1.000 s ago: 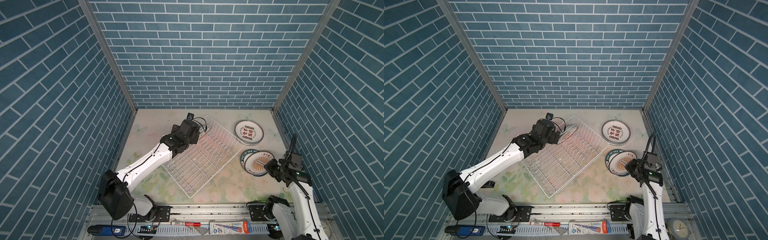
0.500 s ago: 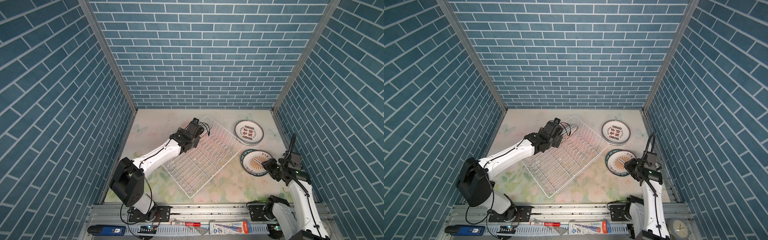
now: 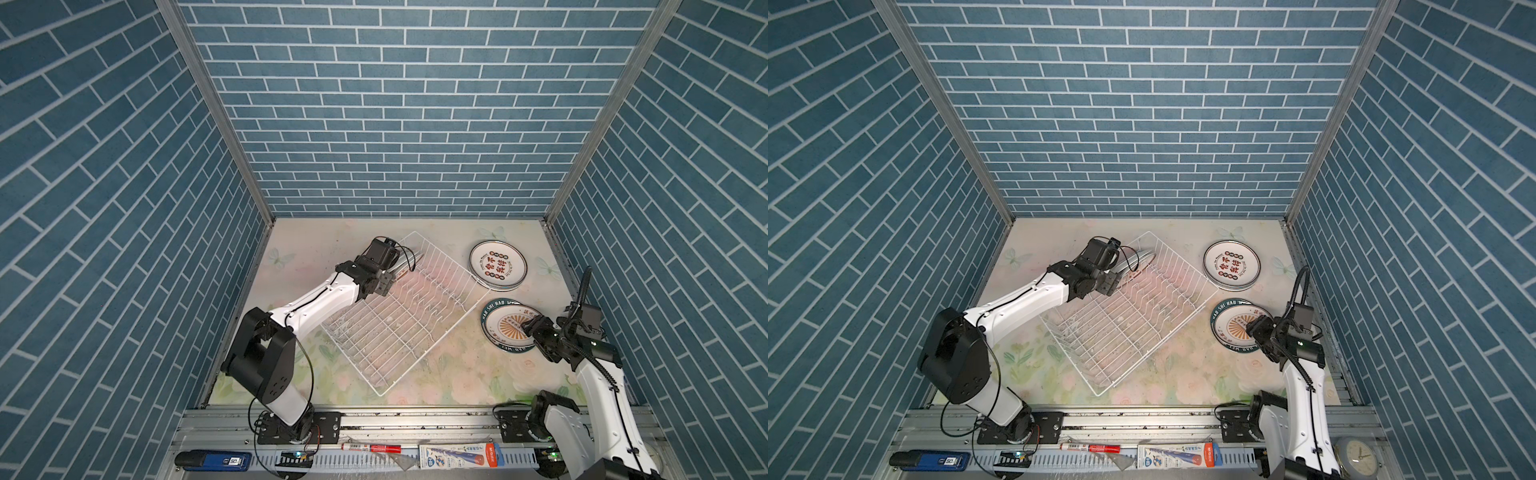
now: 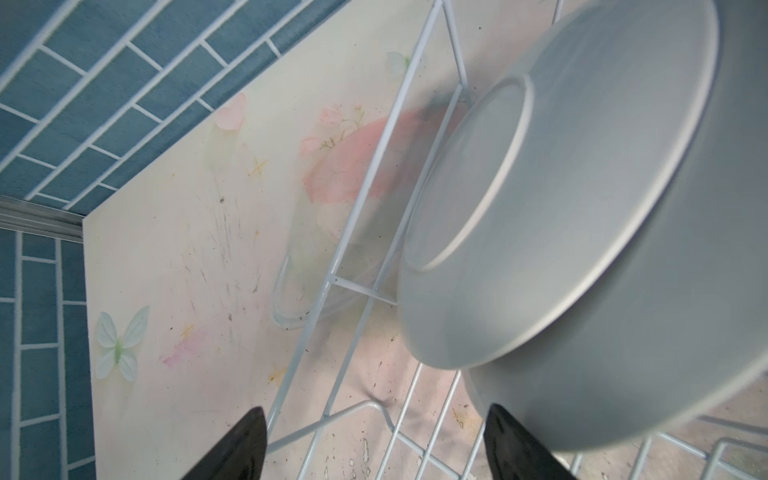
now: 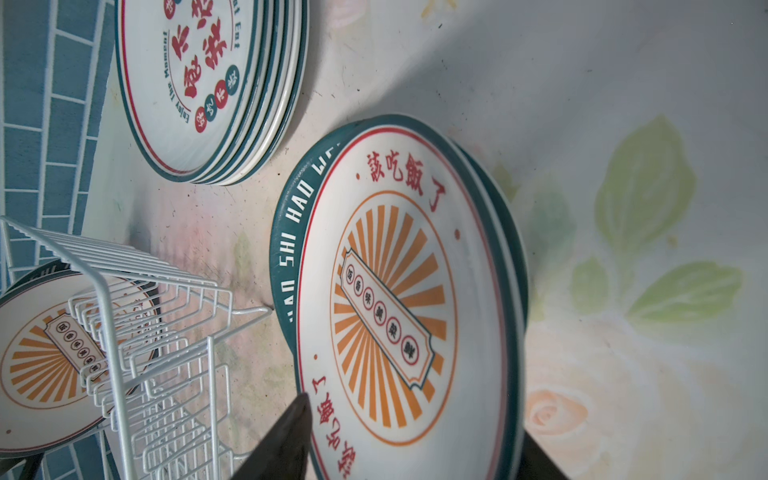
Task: Unload the plates from the dish rack
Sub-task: 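Lower the plate onto the green-rimmed plate with the right gripper while the left withdraws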
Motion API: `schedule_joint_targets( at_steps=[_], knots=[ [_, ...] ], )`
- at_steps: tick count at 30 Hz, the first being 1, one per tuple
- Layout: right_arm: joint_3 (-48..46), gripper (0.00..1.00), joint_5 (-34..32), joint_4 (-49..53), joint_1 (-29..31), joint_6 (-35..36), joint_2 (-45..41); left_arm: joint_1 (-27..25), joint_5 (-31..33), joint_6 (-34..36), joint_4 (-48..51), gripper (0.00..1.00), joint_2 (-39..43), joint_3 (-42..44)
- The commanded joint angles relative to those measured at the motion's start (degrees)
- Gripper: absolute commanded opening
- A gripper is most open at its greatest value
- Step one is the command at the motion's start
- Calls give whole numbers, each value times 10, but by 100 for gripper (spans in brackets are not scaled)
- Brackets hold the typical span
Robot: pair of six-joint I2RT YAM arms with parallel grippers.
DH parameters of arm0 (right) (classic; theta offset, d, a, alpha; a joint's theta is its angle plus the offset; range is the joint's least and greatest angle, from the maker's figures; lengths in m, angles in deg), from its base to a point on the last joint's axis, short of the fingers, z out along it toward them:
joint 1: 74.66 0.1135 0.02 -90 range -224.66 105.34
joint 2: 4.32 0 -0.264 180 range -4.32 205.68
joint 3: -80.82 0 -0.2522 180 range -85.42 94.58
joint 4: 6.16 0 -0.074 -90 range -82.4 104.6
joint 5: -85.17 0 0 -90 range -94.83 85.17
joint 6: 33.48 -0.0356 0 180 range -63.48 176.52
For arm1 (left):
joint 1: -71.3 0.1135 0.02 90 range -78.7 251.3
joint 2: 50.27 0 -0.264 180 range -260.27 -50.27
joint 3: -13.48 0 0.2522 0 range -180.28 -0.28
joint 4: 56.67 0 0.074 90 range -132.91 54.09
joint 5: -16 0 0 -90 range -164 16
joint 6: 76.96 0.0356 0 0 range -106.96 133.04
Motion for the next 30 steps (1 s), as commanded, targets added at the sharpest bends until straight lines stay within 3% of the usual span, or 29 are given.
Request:
schedule_joint_targets(
  at_steps=[1,9,11,14,16,30],
  knots=[
    [-2,67,-2,-1,-1,12,4,10,-27,15,1,83,-4,-7],
    [0,77,-12,4,-2,11,6,13,-23,23,-5,79,-19,-16],
    [1,88,-13,5,-1,11,7,14,-26,26,-8,77,-25,-19],
    [0,90,-14,6,-2,10,4,15,-23,30,-14,77,-32,-19],
    [0,99,-14,6,-1,10,4,14,-22,35,-24,75,-35,-17],
    [1,99,-7,10,-2,9,-24,14,-26,55,-71,53,-75,-22]
  ],
)
